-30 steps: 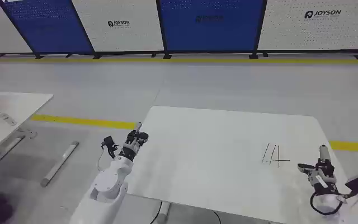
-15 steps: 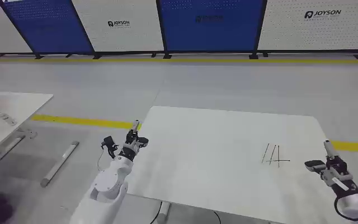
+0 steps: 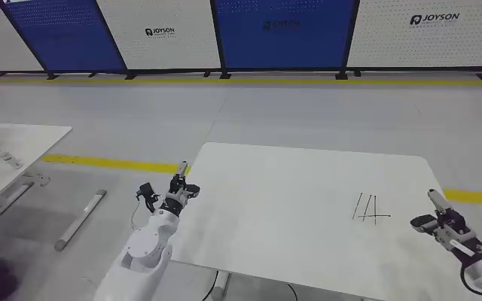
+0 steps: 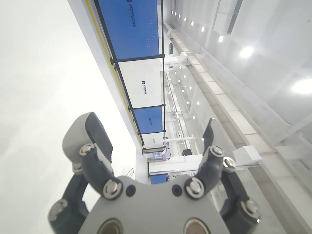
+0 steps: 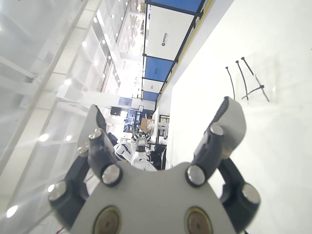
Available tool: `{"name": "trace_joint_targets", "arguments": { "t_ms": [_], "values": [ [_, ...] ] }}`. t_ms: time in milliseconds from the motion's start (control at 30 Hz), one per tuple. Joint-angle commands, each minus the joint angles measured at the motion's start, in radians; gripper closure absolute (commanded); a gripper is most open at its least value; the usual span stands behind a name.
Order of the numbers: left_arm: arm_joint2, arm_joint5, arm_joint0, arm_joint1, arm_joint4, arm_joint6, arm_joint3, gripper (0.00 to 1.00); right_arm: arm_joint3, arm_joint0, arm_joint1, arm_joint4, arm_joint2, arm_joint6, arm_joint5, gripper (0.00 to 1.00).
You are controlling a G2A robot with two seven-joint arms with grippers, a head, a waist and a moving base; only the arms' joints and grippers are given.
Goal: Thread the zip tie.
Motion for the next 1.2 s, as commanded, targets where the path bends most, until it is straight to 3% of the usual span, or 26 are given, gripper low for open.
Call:
{"name": "trace_joint_targets", "arguments": {
  "t_ms": [0,33,133,167,267,333,467,600,733,1167],
  "values": [
    [0.000,0.000,0.000,0.000,0.000,0.000,0.000,0.00,0.011,0.011,0.004,0.022,0.002,0.074,0.026,0.00],
    [0.000,0.000,0.000,0.000,0.000,0.000,0.000,0.00,0.035,0.042,0.014,0.052,0.028,0.197,0.062,0.00],
    [0.000,0.000,0.000,0.000,0.000,0.000,0.000,0.00,0.083,0.107,0.035,0.030,0.075,0.342,0.092,0.00],
    [0.000,0.000,0.000,0.000,0.000,0.000,0.000,0.00,0.100,0.135,0.045,-0.001,0.081,0.405,0.131,0.00],
    [0.000,0.000,0.000,0.000,0.000,0.000,0.000,0.00,0.132,0.216,0.067,-0.042,0.068,0.553,0.178,0.00],
    [0.000,0.000,0.000,0.000,0.000,0.000,0.000,0.00,0.167,0.274,0.078,-0.083,0.051,0.590,0.184,0.00],
    [0.000,0.000,0.000,0.000,0.000,0.000,0.000,0.00,0.251,0.397,0.091,-0.147,-0.047,0.672,0.165,0.00],
    [0.000,0.000,0.000,0.000,0.000,0.000,0.000,0.00,0.406,0.547,0.097,-0.231,-0.180,0.717,0.173,0.00],
    [0.000,0.000,0.000,0.000,0.000,0.000,0.000,0.00,0.565,0.651,0.092,-0.218,-0.312,0.729,0.148,0.00],
    [0.000,0.000,0.000,0.000,0.000,0.000,0.000,0.00,0.559,0.647,0.093,-0.211,-0.310,0.729,0.132,0.00]
  ]
}}
